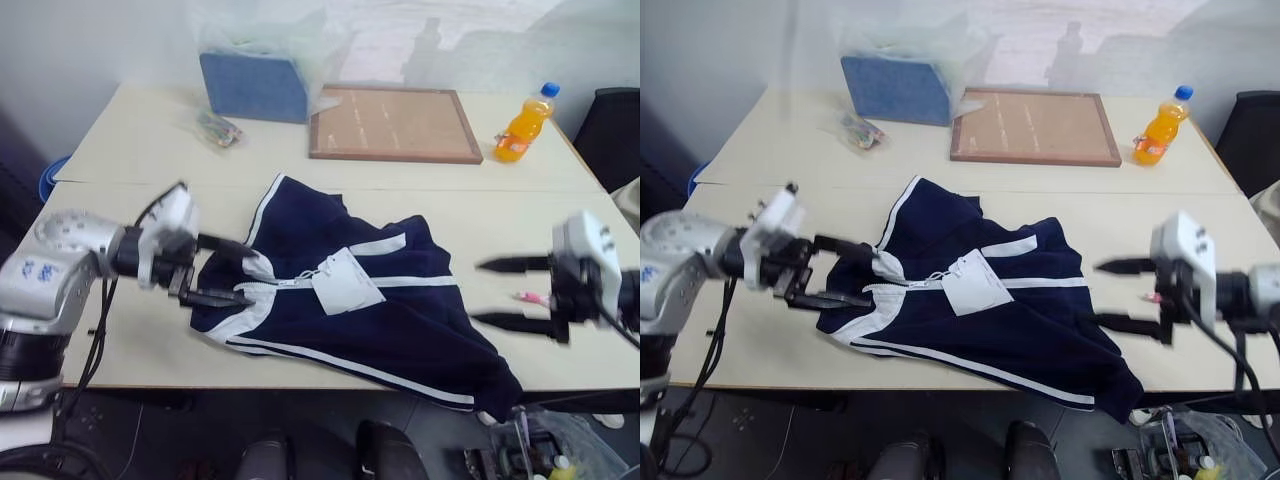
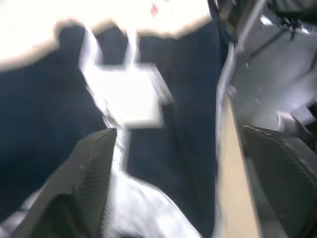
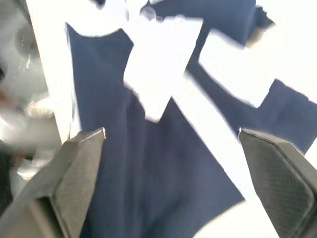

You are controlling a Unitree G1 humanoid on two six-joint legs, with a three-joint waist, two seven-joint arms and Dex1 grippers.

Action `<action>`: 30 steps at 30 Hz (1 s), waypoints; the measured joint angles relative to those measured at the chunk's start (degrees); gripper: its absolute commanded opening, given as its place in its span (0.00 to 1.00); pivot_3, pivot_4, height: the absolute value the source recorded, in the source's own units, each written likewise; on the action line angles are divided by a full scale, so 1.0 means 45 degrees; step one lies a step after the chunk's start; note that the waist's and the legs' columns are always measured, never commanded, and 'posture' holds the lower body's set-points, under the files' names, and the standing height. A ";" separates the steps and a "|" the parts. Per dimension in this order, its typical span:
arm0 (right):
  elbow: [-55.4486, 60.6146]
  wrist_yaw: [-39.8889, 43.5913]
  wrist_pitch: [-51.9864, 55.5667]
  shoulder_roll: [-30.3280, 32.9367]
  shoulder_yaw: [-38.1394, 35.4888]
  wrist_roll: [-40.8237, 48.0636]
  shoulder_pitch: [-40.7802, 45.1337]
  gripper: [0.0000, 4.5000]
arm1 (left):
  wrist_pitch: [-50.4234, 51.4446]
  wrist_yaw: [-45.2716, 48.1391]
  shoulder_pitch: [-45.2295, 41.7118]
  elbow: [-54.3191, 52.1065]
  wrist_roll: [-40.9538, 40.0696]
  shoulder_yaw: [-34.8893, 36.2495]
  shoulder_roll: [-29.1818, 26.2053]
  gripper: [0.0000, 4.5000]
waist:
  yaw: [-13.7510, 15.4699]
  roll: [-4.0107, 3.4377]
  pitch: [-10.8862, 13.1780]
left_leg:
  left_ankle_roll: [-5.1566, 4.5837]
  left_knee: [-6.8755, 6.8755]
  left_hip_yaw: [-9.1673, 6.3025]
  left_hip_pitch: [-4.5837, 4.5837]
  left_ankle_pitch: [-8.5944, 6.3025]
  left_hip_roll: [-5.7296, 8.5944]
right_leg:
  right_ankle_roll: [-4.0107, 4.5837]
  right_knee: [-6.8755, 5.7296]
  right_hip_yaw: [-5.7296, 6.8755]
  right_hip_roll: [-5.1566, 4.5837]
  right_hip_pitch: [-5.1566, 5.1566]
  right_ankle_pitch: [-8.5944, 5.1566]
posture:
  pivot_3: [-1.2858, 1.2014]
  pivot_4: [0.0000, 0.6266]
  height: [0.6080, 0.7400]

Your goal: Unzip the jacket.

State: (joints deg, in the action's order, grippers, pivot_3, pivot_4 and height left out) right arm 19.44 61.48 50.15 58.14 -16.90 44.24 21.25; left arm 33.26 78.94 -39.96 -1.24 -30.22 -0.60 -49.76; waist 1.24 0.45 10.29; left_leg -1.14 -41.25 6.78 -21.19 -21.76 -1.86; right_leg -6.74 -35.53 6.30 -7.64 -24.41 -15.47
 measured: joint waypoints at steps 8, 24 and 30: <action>-0.3394 -0.3615 0.2592 -0.3923 0.4617 -0.1634 0.3711 1.00 | -0.4187 0.0461 -0.0974 0.3638 0.3461 -0.3108 0.2034 0.93 | -0.0107 -0.0003 0.0001 | 0.0012 0.0019 0.0072 -0.0074 0.0006 0.0006 | 0.0007 0.0003 0.0038 0.0009 -0.0072 -0.0005 | 0.52 0.24 1.00; -0.3773 -0.3511 0.3890 -0.5982 0.5049 -0.1523 0.3982 1.00 | -0.7133 -0.0309 -0.1611 0.6394 0.5024 -0.2924 0.3021 0.93 | -0.0349 -0.0004 0.0000 | 0.0012 0.0007 0.0052 -0.0074 0.0008 -0.0004 | 0.0004 -0.0014 0.0047 0.0005 -0.0068 -0.0004 | 0.52 0.24 1.00; -0.3735 -0.3546 0.3881 -0.6686 0.5732 -0.1597 0.3955 0.92 | -0.7207 -0.0421 -0.1413 0.6375 0.5105 -0.2874 0.3089 0.94 | -0.0348 -0.0004 0.0000 | 0.0013 0.0006 0.0051 -0.0074 0.0008 -0.0004 | 0.0004 -0.0014 0.0047 0.0004 -0.0067 -0.0004 | 0.52 0.24 1.00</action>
State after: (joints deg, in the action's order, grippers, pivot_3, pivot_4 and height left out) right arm 2.63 45.52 67.62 28.05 8.90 37.05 39.04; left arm 0.83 77.04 -46.32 27.45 -7.25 -13.53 -35.86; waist -0.33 0.43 10.29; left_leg -1.09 -41.23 7.01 -21.52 -21.72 -1.88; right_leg -6.72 -35.59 6.51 -7.63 -24.71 -15.49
